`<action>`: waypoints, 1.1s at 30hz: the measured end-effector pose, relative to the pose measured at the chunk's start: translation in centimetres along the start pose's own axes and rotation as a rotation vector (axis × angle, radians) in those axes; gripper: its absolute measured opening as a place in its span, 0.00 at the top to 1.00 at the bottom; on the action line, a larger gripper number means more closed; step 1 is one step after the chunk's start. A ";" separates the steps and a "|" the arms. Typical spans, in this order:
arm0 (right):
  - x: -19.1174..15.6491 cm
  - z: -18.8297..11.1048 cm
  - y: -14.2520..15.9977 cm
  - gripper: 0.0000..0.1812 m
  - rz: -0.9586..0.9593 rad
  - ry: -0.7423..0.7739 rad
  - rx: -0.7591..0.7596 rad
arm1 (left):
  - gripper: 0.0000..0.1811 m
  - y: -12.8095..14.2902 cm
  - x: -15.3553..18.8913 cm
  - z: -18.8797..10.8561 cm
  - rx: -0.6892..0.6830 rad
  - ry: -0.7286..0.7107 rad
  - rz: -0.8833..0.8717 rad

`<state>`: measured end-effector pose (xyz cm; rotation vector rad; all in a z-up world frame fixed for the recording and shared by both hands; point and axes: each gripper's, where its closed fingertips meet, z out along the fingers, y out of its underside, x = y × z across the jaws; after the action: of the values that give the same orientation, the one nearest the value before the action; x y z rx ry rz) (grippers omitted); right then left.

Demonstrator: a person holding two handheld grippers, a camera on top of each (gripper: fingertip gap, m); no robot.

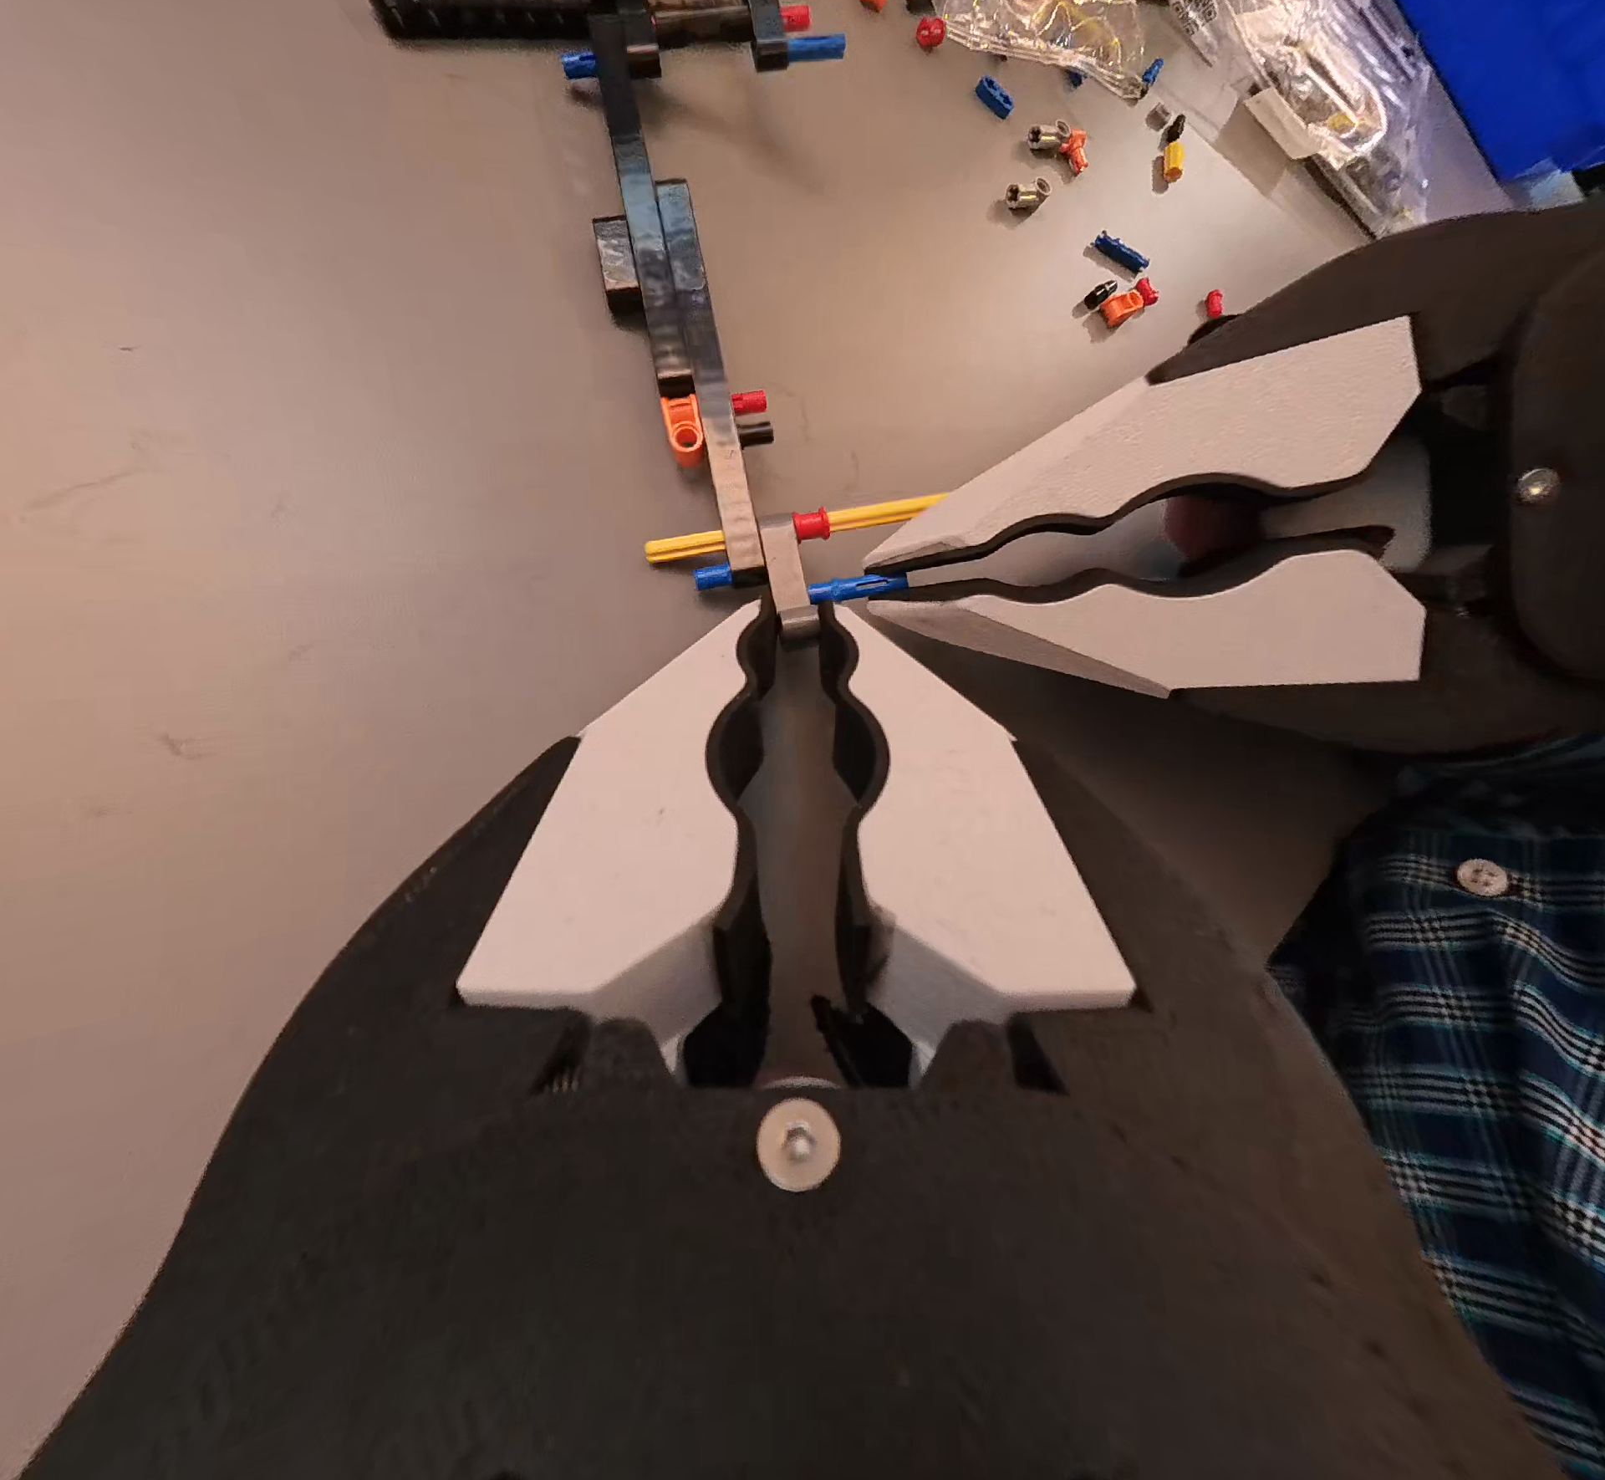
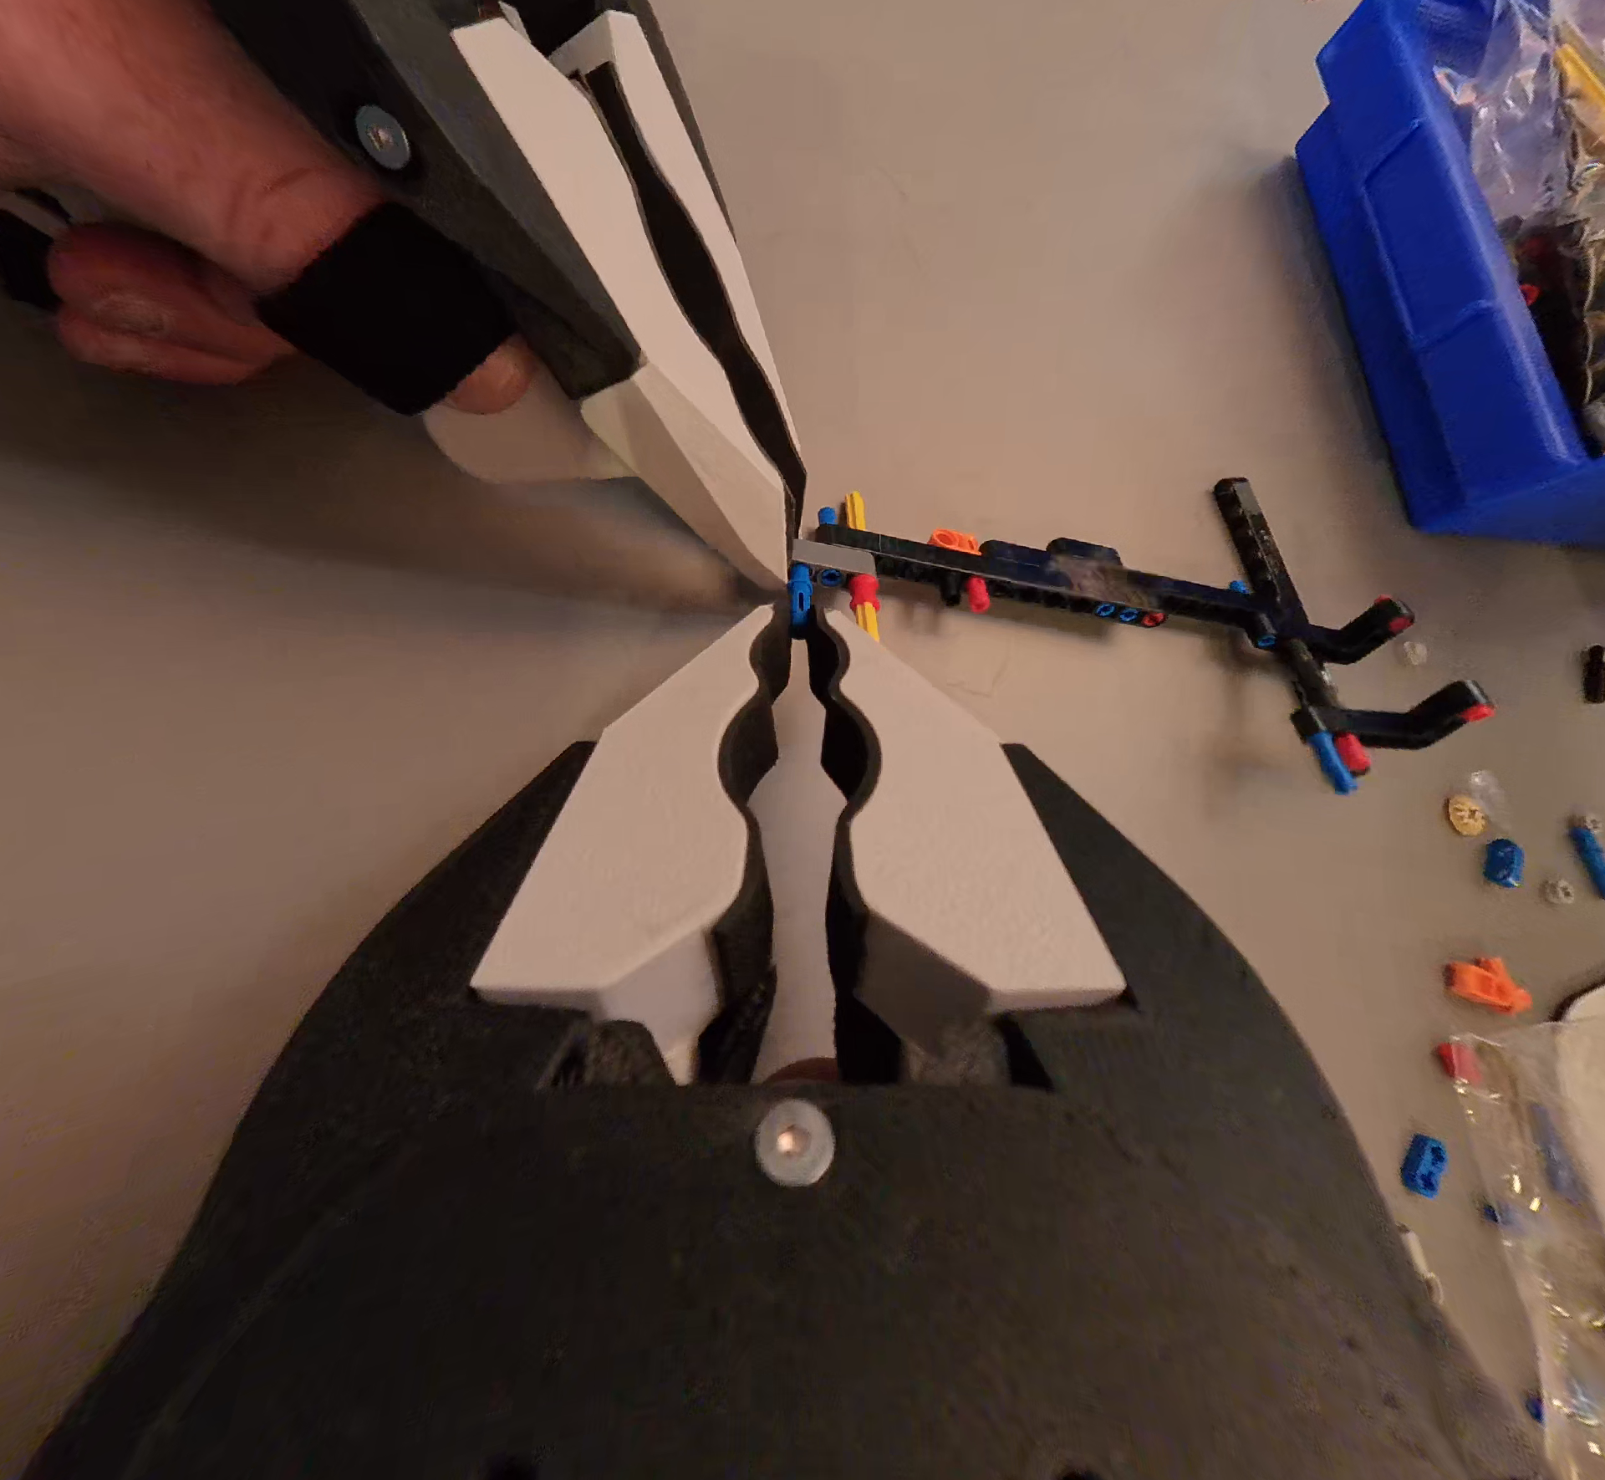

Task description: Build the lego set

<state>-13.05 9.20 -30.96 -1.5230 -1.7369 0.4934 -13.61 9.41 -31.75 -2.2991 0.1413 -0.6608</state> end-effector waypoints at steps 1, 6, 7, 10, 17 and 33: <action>0.0 0.0 0.0 0.99 -0.004 -0.005 -0.006 | 0.96 0.1 0.0 0.1 -0.004 -0.009 0.009; -0.2 0.3 0.2 0.99 0.012 -0.047 -0.023 | 0.97 0.3 -0.2 0.2 -0.017 -0.053 0.044; -0.2 0.4 0.3 0.99 0.022 -0.051 -0.018 | 0.96 0.3 -0.3 0.2 -0.023 -0.065 0.053; -0.3 0.5 0.4 0.99 0.045 -0.056 -0.006 | 0.96 0.4 -0.3 0.3 -0.029 -0.070 0.051; 0.0 0.4 0.2 0.99 0.071 -0.036 0.045 | 0.97 0.1 -0.4 0.1 -0.008 -0.019 -0.021; 0.1 0.5 0.0 0.99 0.068 -0.037 0.057 | 0.97 -0.2 0.1 0.0 0.022 0.037 -0.097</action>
<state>-13.43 9.43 -31.22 -1.5452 -1.6897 0.6040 -13.51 9.56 -31.58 -2.2843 0.0403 -0.7510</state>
